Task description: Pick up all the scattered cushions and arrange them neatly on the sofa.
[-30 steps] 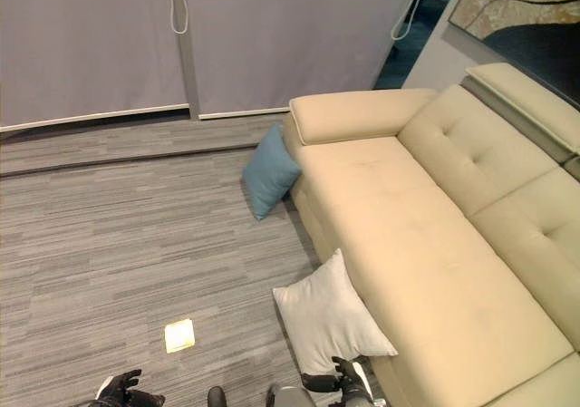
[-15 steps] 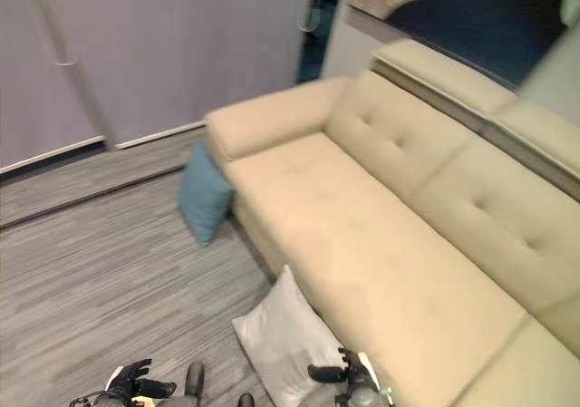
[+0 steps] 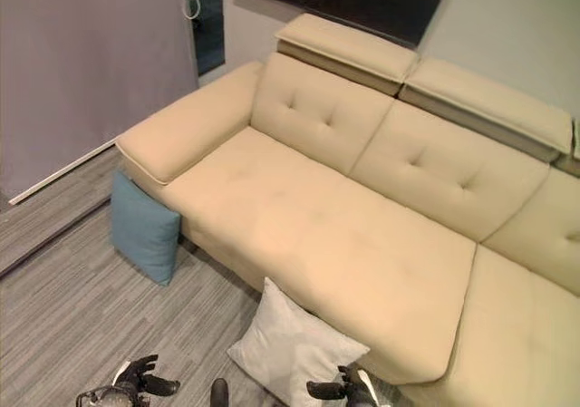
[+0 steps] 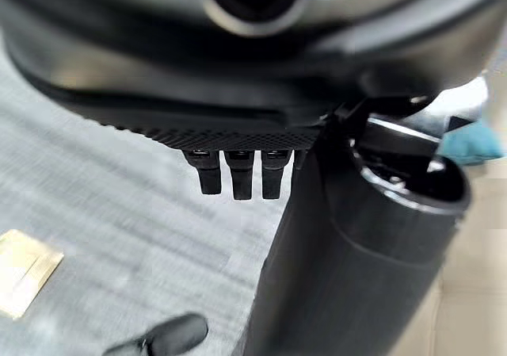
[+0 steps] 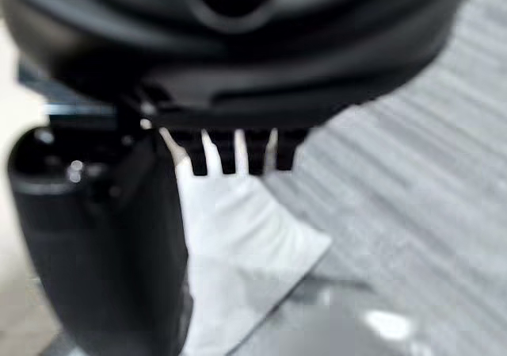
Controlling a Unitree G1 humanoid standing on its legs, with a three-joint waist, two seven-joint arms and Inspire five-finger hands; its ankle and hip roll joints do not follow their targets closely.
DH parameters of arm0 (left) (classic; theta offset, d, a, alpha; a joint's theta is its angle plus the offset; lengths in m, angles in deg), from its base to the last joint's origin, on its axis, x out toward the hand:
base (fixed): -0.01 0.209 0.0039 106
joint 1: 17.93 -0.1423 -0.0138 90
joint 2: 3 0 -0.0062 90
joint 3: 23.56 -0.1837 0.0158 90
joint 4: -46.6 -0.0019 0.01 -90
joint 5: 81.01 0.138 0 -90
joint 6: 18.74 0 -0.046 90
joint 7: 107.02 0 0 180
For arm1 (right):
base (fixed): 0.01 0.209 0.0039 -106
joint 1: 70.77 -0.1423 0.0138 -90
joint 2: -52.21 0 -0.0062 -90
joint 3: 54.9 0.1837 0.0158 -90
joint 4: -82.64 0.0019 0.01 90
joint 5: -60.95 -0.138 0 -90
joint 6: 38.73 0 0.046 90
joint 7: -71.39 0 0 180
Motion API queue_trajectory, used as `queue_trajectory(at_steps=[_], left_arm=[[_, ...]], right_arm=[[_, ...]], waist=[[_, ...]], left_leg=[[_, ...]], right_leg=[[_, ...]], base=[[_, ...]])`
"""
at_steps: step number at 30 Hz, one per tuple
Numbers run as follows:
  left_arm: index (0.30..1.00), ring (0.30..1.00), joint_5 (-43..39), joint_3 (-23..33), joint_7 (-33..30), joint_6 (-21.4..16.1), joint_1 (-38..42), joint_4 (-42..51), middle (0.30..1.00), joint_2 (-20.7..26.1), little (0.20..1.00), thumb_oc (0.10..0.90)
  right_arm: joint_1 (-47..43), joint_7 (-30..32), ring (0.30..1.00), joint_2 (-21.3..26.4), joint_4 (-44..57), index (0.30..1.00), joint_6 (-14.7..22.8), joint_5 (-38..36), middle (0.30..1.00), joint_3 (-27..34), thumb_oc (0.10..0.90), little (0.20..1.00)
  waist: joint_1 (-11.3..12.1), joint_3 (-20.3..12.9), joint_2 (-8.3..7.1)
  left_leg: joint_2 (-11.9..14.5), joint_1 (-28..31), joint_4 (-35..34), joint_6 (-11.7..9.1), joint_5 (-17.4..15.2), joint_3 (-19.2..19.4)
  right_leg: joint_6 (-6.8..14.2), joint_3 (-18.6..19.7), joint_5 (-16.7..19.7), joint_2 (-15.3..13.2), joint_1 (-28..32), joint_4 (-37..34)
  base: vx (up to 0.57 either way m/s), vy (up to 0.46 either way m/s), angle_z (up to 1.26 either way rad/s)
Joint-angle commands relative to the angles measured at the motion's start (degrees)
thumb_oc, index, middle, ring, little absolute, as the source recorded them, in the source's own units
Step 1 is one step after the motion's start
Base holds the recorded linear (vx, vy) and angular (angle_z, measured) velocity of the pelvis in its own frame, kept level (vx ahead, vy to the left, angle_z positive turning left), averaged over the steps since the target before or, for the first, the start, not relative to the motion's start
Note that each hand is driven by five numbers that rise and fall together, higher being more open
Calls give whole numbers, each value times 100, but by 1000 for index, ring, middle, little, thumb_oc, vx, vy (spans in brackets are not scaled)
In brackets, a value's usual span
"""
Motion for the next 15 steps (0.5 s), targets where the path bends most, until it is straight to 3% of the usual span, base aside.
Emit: queue_trajectory(at_steps=[1, 2, 3, 6, 7, 8, 15], left_arm=[[900, 900, -27, 160, -50, -148, -100, 116, 900, 79, 900, 800], [900, 900, -40, 179, -29, -146, -114, 112, 900, 95, 900, 800], [900, 900, -40, 179, -29, -146, -114, 112, 900, 95, 900, 800], [900, 900, -16, 273, 19, -150, -212, 87, 900, 116, 900, 800], [900, 900, -11, 278, 28, -144, -240, 79, 900, 118, 900, 800], [900, 900, 75, 293, 42, -147, -278, 49, 900, 91, 900, 800], [900, 900, 104, 204, 95, -139, -231, 101, 900, -38, 900, 800]], right_arm=[[-136, 219, 900, 436, 193, 900, 160, -84, 900, 93, 800, 900], [-155, 221, 900, 438, 202, 900, 161, -51, 900, 80, 800, 900], [-155, 221, 900, 438, 202, 900, 161, -51, 900, 79, 800, 900], [-161, 227, 900, 469, 208, 900, 174, 31, 900, 46, 800, 900], [-164, 239, 900, 482, 205, 900, 153, 53, 900, 25, 800, 900], [-129, 243, 900, 517, 179, 900, 154, 58, 900, 7, 800, 900], [-95, 345, 900, 722, 132, 900, 156, 157, 900, -5, 800, 900]], waist=[[385, 70, -41], [402, 73, -18], [401, 73, -19], [520, 33, -63], [542, 24, -74], [476, -12, -134], [465, -12, -143]], left_leg=[[329, -94, 363, -478, -758, -340], [332, -68, 325, -481, -730, -255], [332, -68, 324, -481, -730, -256], [313, 30, 264, -522, -711, 152], [317, 52, 253, -535, -693, 211], [258, 33, 320, -528, -695, 206], [256, 2, 772, -604, -921, 54]], right_leg=[[-163, -1623, 496, -173, 119, 23], [-201, -1961, 411, -177, 105, 191], [-201, -1962, 410, -178, 105, 192], [-221, -2727, 246, -149, 344, 119], [-258, -2758, 249, -116, 341, 19], [-281, -2344, 267, 121, 460, -399], [-316, -1952, 484, 328, 778, -1080]], base=[[-101, 120, -86], [-64, 79, -65], [-73, 69, -58], [-75, 18, -41], [-54, -94, -42], [-30, -78, -68], [-32, -46, -25]])
